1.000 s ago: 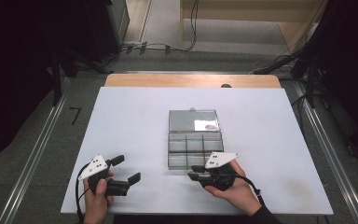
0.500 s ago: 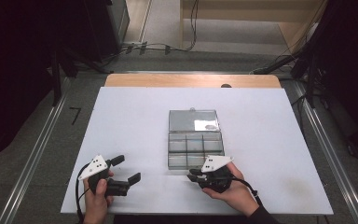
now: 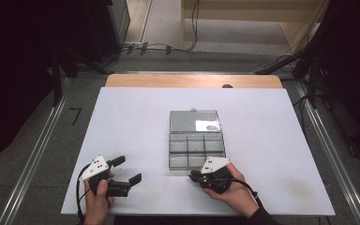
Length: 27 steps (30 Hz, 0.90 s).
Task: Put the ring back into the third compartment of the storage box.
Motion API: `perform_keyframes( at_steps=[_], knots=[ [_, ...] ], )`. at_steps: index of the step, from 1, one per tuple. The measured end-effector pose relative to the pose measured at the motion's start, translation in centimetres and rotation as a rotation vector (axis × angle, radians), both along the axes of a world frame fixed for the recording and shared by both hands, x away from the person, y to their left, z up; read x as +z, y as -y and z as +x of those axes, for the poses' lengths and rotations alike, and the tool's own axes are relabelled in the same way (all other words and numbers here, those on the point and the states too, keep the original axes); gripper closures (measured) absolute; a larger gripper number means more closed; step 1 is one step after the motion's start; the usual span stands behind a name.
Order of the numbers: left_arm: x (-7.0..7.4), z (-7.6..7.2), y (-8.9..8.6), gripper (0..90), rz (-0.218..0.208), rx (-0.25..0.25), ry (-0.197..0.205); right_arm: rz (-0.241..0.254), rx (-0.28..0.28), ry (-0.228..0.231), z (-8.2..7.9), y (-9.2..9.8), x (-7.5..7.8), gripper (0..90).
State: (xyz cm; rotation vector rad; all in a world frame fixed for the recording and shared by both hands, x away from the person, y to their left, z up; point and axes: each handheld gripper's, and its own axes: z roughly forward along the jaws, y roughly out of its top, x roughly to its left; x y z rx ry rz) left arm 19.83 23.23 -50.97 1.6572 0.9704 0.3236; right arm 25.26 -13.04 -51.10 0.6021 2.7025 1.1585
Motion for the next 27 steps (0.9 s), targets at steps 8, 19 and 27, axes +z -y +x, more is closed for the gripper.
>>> perform_keyframes(
  at_steps=[8,19,27],
  knots=[
    [-0.02,0.02,0.06,0.0,-0.001,0.001,-0.001,0.015,0.000,-0.027,0.47,0.24,-0.11,84.7],
    [-0.01,0.02,0.02,0.0,-0.002,-0.001,-0.002,0.021,0.005,-0.035,0.47,0.32,0.03,85.0],
    [-0.01,0.02,0.03,0.0,-0.002,-0.002,0.000,0.052,0.021,-0.025,0.23,0.56,0.80,85.0]
  ],
)
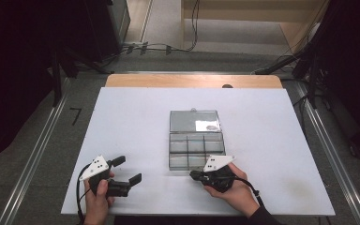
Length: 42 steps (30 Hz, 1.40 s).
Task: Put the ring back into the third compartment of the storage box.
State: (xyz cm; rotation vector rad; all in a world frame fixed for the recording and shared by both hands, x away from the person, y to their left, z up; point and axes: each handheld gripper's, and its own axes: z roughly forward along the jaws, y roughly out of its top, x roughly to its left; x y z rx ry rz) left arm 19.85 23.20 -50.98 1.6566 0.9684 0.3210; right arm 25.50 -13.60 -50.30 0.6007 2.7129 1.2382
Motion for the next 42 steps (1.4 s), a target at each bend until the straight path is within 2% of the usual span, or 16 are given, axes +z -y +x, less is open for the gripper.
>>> perform_keyframes(
  at_steps=[13,28,42],
  knots=[
    [0.0,0.0,0.0,0.0,0.000,-0.001,0.001,0.058,0.007,0.005,-0.2,0.7,1.7,85.0],
    [0.0,0.0,0.0,0.0,0.000,-0.001,0.001,0.098,0.000,0.013,-0.2,1.4,2.9,85.0],
    [0.0,0.0,0.0,0.0,0.003,-0.002,0.001,0.115,-0.017,0.024,0.1,2.1,3.7,85.0]
  ],
)
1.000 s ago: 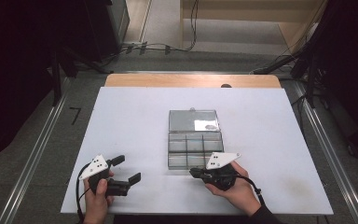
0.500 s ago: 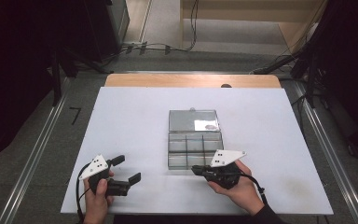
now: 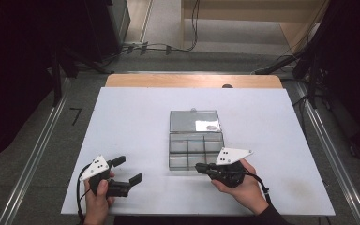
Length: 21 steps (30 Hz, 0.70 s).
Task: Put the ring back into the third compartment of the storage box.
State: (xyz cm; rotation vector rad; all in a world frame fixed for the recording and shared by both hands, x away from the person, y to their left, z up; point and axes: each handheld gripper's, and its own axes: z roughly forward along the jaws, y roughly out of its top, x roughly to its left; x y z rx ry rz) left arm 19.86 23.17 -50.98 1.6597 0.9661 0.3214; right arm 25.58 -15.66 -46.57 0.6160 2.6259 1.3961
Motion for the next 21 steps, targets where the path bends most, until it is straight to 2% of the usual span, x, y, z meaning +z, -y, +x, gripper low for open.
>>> perform_keyframes(
  at_steps=[21],
  knots=[
    [0.0,0.0,0.1,0.0,0.002,0.001,0.003,0.028,-0.030,0.009,0.5,1.1,0.8,84.9]
  ],
)
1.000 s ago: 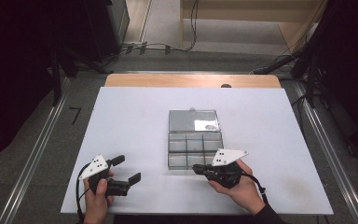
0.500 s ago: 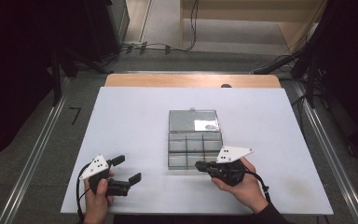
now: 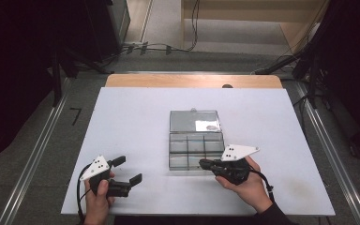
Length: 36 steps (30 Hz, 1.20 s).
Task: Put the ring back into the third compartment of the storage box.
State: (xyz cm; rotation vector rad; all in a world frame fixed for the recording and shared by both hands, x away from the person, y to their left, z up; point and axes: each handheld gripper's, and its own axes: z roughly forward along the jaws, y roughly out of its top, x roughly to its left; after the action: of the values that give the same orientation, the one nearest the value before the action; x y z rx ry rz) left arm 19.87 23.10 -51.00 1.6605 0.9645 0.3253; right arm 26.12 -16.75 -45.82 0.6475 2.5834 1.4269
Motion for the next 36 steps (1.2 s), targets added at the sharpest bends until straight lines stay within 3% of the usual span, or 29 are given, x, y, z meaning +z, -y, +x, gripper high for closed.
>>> perform_keyframes(
  at_steps=[36],
  knots=[
    [0.0,0.0,0.0,0.0,0.001,0.000,0.003,0.048,-0.064,0.005,1.1,2.1,0.8,85.0]
  ],
)
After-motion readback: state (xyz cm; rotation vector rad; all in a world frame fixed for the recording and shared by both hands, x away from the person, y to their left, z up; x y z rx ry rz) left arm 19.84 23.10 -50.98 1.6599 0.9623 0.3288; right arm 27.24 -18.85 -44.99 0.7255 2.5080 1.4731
